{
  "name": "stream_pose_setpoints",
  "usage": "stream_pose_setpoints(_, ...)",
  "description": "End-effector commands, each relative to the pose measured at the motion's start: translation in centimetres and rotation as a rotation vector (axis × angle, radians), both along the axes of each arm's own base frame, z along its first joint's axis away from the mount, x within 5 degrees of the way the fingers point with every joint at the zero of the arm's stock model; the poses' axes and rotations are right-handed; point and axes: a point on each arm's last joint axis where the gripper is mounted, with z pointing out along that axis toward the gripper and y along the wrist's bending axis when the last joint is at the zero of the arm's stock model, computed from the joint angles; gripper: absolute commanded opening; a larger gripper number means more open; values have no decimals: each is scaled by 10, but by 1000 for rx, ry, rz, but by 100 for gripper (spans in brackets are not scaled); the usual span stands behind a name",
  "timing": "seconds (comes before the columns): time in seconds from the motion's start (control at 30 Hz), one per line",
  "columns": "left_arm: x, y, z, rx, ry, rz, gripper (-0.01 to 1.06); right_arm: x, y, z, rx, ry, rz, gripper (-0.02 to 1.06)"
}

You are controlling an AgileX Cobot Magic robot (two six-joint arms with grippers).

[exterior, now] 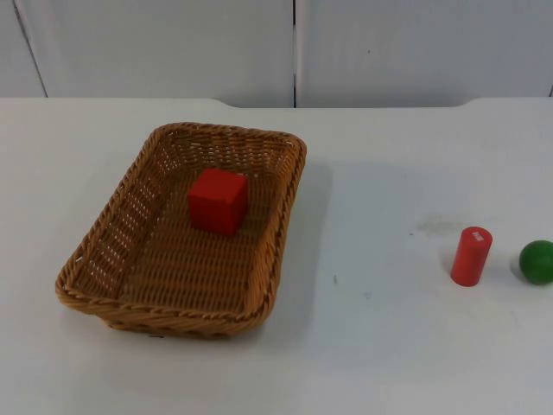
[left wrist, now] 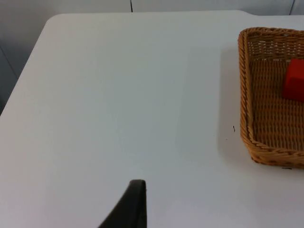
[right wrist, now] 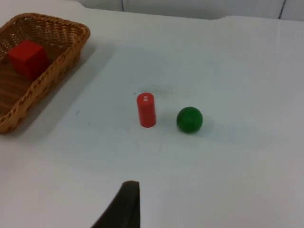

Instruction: Pick up the basket with the left hand and place the object to the left of the red cylinder into the basket with the right hand.

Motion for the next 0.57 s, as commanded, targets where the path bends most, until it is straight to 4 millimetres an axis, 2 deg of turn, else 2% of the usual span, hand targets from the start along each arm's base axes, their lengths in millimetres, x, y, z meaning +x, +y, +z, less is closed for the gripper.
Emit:
stream_pose_setpoints(0.0, 0, -1, -1, -12, -2, 2, 105, 0, 0, -1, 1, -2, -29, 105)
stream_pose_setpoints(0.53, 0, -1, -1, -12, -2, 2, 105, 0, 1, -1, 0, -3, -185, 105)
